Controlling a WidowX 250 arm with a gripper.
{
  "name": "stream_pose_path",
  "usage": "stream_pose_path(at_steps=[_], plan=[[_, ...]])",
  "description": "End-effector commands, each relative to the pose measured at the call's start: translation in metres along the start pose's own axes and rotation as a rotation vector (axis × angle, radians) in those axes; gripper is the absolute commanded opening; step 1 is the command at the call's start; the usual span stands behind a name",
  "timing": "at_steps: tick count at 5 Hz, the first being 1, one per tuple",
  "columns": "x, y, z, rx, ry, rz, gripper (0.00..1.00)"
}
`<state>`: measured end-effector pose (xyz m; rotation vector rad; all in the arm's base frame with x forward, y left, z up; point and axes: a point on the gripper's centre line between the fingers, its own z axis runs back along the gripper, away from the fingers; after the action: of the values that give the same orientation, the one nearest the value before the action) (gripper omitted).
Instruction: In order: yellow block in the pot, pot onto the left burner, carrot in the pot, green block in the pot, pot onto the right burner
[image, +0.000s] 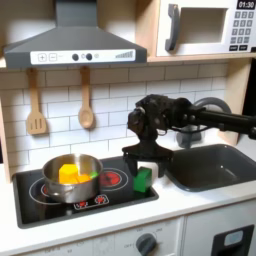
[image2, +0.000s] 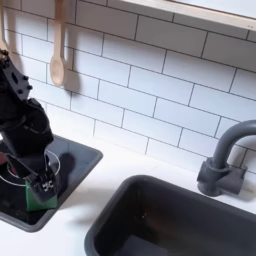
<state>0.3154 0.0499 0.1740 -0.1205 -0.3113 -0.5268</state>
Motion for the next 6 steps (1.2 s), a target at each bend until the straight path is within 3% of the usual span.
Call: stream_pose_path(at_steps=[1,2,4,6], plan=[[0.0,-0.001,0.001,0.003,-0.001,-0.005,1.0],[0.006,-0.003,0.013,0.035,-0.013,-0.023,1.0],[0.006,-0.008,0.003,0.006,0.013,-0.037,1.0],[0.01,-0.004,0.006,0.015,0.0,-0.049,1.0]])
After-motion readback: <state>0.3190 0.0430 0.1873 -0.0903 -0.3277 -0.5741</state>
